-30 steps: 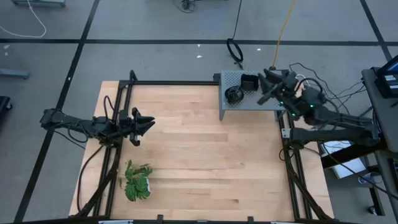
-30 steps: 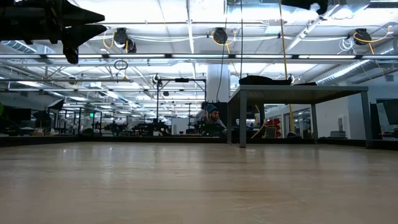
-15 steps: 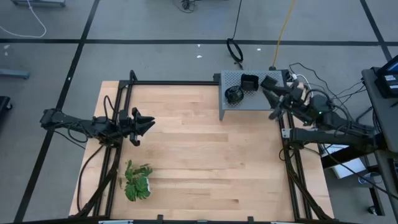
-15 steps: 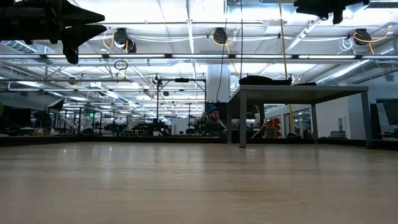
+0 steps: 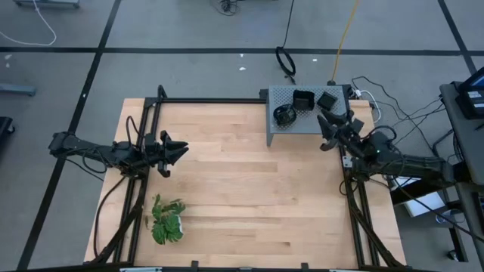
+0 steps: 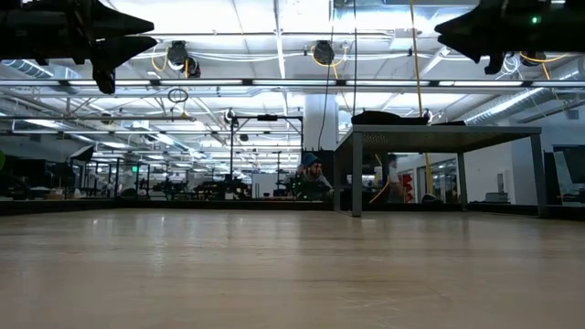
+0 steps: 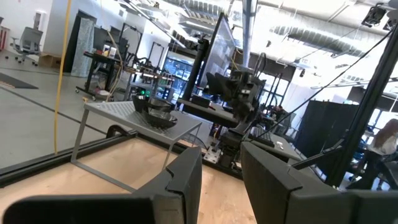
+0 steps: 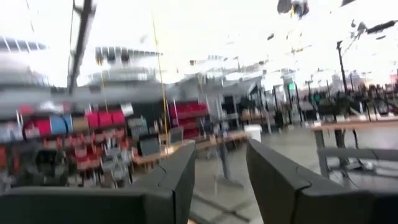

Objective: Pick & Place Mini shaped plates
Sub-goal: Return to Home Position

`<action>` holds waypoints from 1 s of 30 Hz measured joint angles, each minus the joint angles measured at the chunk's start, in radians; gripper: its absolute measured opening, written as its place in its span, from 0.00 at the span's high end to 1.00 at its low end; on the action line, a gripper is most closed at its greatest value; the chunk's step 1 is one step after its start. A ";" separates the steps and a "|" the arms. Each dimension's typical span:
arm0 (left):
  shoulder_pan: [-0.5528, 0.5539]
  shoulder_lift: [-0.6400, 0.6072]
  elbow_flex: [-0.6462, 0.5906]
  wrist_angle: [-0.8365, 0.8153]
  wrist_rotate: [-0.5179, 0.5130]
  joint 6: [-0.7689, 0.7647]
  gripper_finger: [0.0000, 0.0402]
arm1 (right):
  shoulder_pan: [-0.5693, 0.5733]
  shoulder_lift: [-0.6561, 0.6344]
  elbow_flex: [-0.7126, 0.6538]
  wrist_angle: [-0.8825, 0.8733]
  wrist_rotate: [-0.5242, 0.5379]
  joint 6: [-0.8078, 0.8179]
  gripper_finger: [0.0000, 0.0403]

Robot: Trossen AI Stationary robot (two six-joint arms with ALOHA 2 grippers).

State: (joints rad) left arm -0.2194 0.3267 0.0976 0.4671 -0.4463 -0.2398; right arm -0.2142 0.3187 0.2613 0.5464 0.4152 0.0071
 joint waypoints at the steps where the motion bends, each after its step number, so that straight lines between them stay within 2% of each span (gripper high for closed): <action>1: 0.000 0.000 0.000 0.000 0.000 0.000 0.71 | 0.000 0.000 -0.035 0.069 0.000 0.000 0.67; 6: 0.000 0.000 0.000 0.000 0.000 0.000 0.71 | 0.000 0.000 -0.184 0.353 0.004 0.034 0.67; 10: 0.000 0.000 0.000 0.000 0.000 0.000 0.71 | 0.000 -0.002 -0.241 0.484 0.027 0.059 0.67; 18: 0.000 0.000 0.000 0.000 0.000 0.000 0.71 | 0.000 0.001 -0.243 0.345 0.060 0.072 0.67; 25: 0.000 0.000 0.000 0.000 0.000 0.000 0.71 | 0.000 0.002 -0.244 0.102 0.059 0.241 0.67; 30: 0.000 0.000 0.000 0.000 0.000 0.000 0.71 | 0.000 0.002 -0.245 0.027 0.063 0.296 0.67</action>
State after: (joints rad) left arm -0.2192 0.3271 0.0978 0.4667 -0.4465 -0.2398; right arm -0.2142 0.3206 0.0166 0.5734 0.4782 0.3026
